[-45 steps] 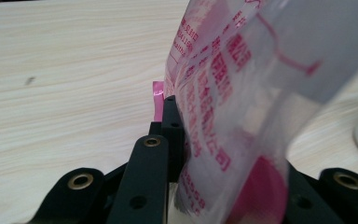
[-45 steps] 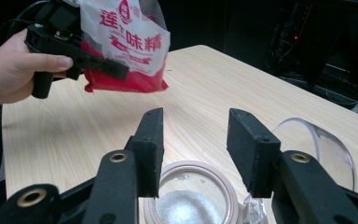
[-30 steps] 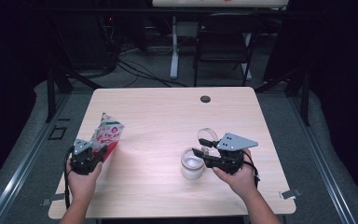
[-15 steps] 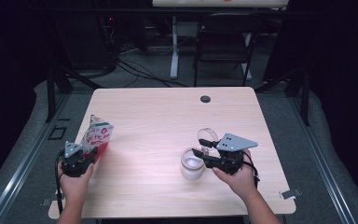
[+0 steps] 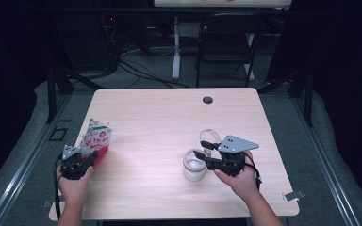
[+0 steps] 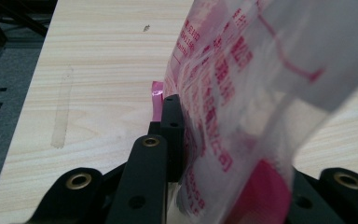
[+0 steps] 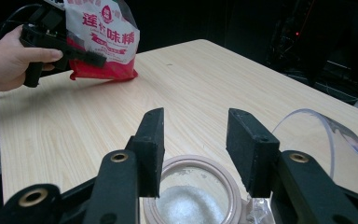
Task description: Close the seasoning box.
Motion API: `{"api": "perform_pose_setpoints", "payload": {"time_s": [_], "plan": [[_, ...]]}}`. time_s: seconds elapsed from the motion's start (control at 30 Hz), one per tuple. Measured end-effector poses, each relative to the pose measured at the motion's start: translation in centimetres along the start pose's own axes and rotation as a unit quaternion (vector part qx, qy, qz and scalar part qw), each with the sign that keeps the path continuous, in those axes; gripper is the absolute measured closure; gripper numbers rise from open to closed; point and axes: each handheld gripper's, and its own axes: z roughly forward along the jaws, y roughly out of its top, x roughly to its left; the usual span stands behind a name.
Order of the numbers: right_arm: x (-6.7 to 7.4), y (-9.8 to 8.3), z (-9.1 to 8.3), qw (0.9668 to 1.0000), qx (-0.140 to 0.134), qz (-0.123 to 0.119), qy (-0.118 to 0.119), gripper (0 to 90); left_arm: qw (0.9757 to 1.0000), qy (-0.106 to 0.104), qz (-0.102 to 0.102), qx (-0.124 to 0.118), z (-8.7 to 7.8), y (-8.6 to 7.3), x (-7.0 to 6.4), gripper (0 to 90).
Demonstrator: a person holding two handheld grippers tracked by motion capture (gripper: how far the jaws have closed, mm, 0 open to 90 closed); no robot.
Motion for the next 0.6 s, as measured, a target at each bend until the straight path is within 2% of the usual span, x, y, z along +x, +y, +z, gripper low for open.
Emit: {"api": "perform_pose_setpoints", "payload": {"time_s": [0.13,0.27,0.4,0.5,0.6], "plan": [[0.0,0.0,0.0,1.0000,0.002,-0.002,0.001,57.0,0.9998,-0.003,-0.019,-0.004,0.1,-0.3,0.1,75.9],[-0.1,-0.1,0.0,1.0000,0.001,0.001,0.002,56.9,0.9997,-0.003,-0.022,-0.001,-0.3,-0.4,0.3,67.6],[-0.2,-0.1,-0.1,1.0000,-0.001,0.003,0.001,56.9,0.9999,-0.008,-0.011,-0.007,-0.6,-0.4,-0.1,57.8],[-0.2,-0.1,-0.1,1.0000,-0.001,0.003,0.001,56.8,0.9999,0.005,0.005,-0.015,-0.7,-0.2,-0.5,52.9],[-0.2,-0.1,-0.1,1.0000,-0.002,0.003,0.002,56.6,0.9996,0.011,0.004,-0.024,-0.9,-0.1,-0.8,44.4]]}}
